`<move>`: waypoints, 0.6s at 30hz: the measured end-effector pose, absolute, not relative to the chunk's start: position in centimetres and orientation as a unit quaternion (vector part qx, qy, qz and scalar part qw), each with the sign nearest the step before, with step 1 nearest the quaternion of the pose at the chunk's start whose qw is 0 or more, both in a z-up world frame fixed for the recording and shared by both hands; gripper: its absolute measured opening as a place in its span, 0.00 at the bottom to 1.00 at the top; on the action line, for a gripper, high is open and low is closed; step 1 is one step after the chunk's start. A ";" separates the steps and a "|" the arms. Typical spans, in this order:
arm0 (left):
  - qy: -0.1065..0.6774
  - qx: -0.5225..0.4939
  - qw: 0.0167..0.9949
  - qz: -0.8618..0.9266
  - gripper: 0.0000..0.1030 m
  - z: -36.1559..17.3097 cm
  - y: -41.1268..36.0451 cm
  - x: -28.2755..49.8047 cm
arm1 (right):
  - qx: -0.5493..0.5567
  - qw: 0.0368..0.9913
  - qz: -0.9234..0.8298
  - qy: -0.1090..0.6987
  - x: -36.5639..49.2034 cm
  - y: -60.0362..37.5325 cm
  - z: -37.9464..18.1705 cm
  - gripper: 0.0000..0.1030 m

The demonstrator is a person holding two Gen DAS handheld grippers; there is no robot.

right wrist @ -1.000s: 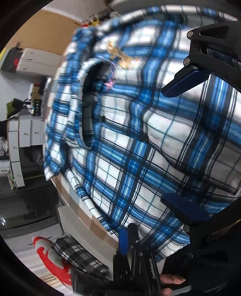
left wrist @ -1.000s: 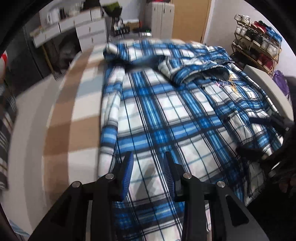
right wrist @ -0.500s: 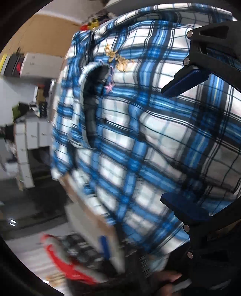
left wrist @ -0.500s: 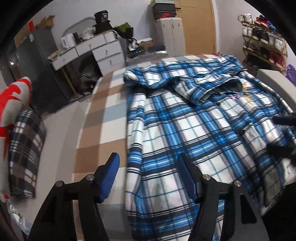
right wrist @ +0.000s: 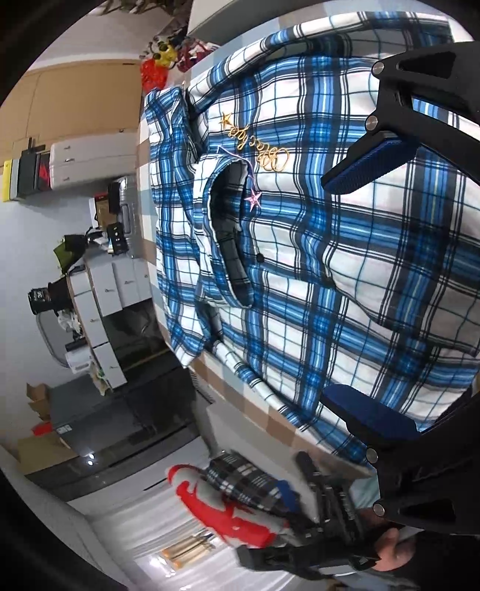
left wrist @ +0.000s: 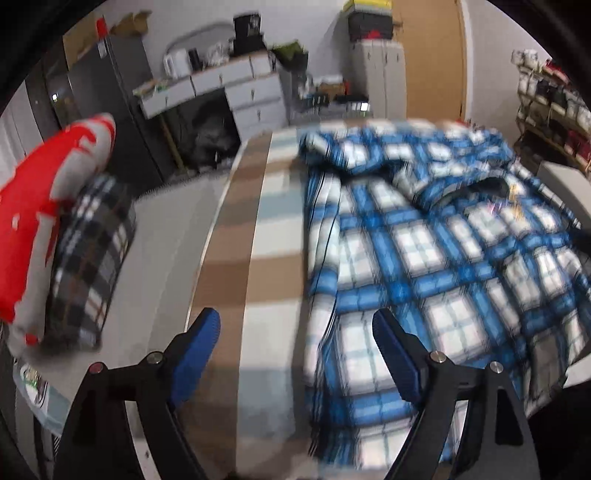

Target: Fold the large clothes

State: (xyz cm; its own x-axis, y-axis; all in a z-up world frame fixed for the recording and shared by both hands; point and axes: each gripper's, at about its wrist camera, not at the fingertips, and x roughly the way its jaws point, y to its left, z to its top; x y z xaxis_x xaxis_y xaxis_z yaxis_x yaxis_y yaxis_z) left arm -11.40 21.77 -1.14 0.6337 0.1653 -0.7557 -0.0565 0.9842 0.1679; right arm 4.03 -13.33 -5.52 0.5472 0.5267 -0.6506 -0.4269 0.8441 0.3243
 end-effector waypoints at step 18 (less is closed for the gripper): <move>0.586 -0.029 0.810 -0.015 0.79 -6.9 23.5 -8.9 | 0.082 0.876 0.282 0.382 3.4 -14.5 -4.8 1.00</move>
State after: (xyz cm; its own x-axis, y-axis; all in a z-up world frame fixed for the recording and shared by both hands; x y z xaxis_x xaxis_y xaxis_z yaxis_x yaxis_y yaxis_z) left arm -8.95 23.47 -6.94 0.3135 -0.0573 -0.9479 -0.0103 0.9979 -0.0637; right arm 3.36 -14.54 -4.79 0.5493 0.5559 -0.6238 -0.4308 0.8281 0.3586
